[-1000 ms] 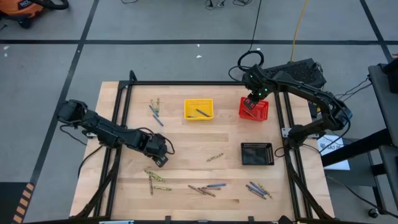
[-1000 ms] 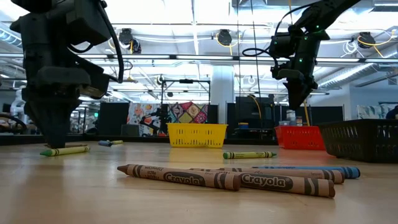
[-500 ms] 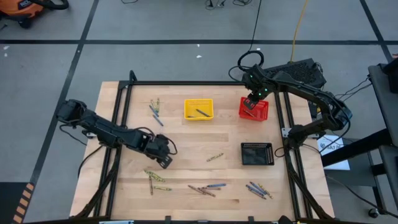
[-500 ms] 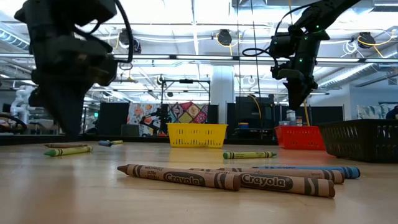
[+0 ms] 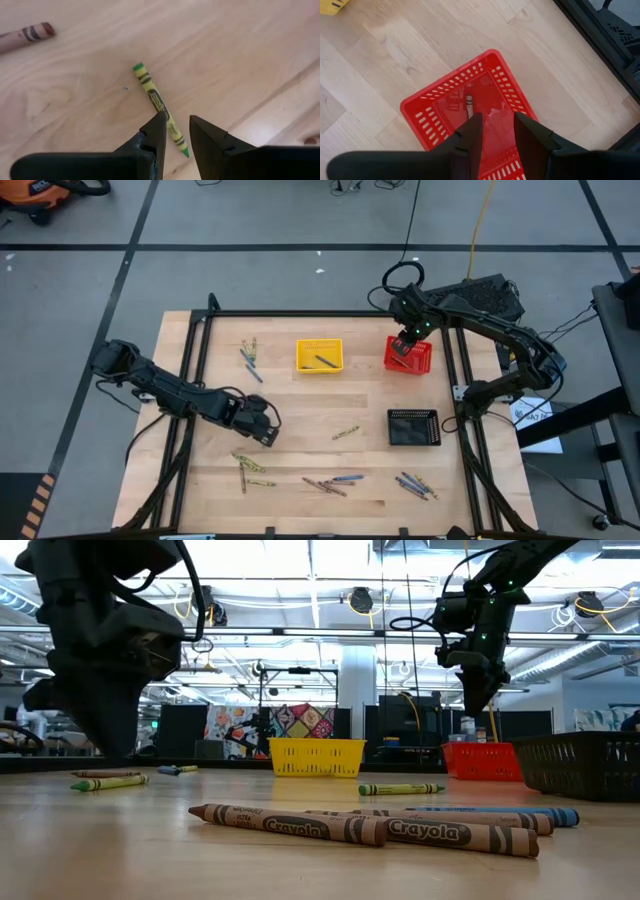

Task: Sort crayons
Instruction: Put the green crayon into the black bin

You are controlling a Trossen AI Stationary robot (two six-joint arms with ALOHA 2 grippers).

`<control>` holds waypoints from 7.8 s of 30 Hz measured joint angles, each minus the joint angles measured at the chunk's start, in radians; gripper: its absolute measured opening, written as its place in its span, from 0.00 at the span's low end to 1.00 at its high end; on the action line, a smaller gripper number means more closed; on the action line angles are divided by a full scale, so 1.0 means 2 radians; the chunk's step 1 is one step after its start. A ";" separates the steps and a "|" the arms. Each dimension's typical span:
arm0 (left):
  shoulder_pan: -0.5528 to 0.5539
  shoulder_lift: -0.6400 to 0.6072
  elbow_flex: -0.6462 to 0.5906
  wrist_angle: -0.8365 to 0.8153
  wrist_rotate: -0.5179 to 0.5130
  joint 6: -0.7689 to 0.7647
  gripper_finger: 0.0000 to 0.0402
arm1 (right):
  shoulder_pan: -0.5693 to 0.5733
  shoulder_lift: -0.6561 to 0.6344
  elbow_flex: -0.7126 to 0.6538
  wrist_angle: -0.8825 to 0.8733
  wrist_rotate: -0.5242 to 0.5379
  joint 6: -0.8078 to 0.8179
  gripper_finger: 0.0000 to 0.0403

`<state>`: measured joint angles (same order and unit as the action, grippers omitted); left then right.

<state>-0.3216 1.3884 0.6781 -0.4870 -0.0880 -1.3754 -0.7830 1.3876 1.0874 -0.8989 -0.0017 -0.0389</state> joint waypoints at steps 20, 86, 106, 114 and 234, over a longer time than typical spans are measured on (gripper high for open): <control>0.000 0.070 0.002 0.004 -0.015 0.002 0.22 | 0.000 0.000 0.000 0.000 -0.001 0.000 0.24; 0.144 -0.058 -0.001 0.213 -0.021 0.484 0.02 | 0.156 0.000 0.000 0.112 -0.151 0.032 0.24; 0.213 -0.059 0.000 0.311 0.081 0.596 0.02 | 0.295 0.000 0.000 0.119 -0.047 0.150 0.25; 0.220 -0.059 0.000 0.359 0.095 0.616 0.02 | 0.349 0.000 0.000 0.194 0.015 0.144 0.36; 0.218 -0.059 0.000 0.412 0.142 0.657 0.19 | 0.426 0.039 0.000 0.194 0.052 0.179 0.00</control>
<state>0.1139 1.2713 0.6781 0.3377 0.1953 -0.0624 0.0687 1.4651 1.0874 -0.5105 0.1020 0.3197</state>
